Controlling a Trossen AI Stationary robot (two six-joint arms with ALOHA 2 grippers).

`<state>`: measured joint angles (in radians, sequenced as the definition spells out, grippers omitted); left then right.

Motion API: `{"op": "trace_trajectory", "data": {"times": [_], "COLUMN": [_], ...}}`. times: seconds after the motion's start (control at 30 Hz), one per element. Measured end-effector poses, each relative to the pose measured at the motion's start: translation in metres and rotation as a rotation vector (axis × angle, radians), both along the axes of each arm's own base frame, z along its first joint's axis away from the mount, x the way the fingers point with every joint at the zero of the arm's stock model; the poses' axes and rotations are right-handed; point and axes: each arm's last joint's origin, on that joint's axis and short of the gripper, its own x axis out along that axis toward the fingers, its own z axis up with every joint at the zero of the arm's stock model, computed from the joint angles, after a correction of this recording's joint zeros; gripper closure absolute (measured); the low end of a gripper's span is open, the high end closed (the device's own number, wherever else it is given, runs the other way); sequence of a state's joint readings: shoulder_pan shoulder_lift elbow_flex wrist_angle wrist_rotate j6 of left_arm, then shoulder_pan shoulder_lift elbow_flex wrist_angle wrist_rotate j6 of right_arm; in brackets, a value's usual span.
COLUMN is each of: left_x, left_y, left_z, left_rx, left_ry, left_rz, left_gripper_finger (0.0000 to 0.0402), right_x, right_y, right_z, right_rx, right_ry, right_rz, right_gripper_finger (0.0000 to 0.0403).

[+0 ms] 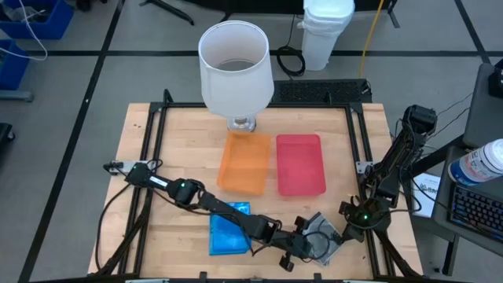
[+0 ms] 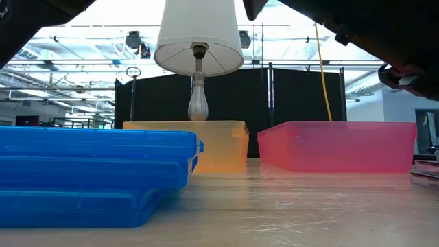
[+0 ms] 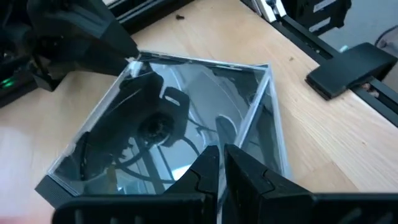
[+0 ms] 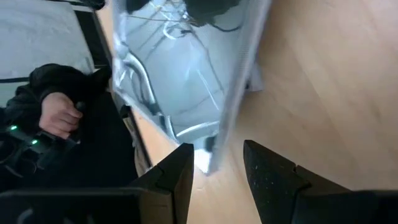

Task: Pick & place jewel cases by type
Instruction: Put the black CD case into the red bin

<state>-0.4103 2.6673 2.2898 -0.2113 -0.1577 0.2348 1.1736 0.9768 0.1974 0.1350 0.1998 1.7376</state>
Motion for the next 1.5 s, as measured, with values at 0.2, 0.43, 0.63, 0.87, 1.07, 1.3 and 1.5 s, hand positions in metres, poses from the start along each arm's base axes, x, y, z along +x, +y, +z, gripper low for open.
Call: {"op": "trace_trajectory", "data": {"times": [0.2, 0.43, 0.63, 0.87, 1.07, 1.3, 1.5], "left_x": [0.004, 0.002, 0.005, -0.009, -0.013, -0.018, -0.02], "left_y": [0.001, -0.005, -0.007, 0.003, 0.012, 0.018, 0.025], "left_z": [-0.015, -0.006, 0.018, 0.017, 0.009, 0.02, 0.031], "left_rx": [0.023, 0.127, 0.116, 0.21, 0.26, 0.309, 0.361], "left_ry": [-0.016, -0.071, -0.122, 0.092, 0.192, 0.221, 0.219], "left_rz": [0.004, 0.003, -0.004, -0.039, -0.03, 0.014, 0.099], "left_gripper_finger": [0.0367, 0.0367, 0.0366, 0.0366, 0.0366, 0.0366, 0.0366], "right_x": [0.001, 0.0, -0.003, -0.003, -0.003, -0.003, -0.003], "right_y": [0.001, 0.0, -0.001, -0.002, -0.002, -0.002, -0.002], "right_z": [0.001, 0.0, -0.002, -0.003, -0.003, -0.003, -0.003], "right_rx": [0.001, -0.013, -0.041, -0.047, -0.049, -0.053, -0.057], "right_ry": [-0.034, -0.03, -0.008, -0.005, -0.008, -0.013, -0.015], "right_rz": [-0.014, -0.008, -0.005, -0.006, -0.001, 0.003, 0.007], "right_gripper_finger": [0.027, 0.0271, 0.027, 0.027, 0.027, 0.027, 0.027]}}
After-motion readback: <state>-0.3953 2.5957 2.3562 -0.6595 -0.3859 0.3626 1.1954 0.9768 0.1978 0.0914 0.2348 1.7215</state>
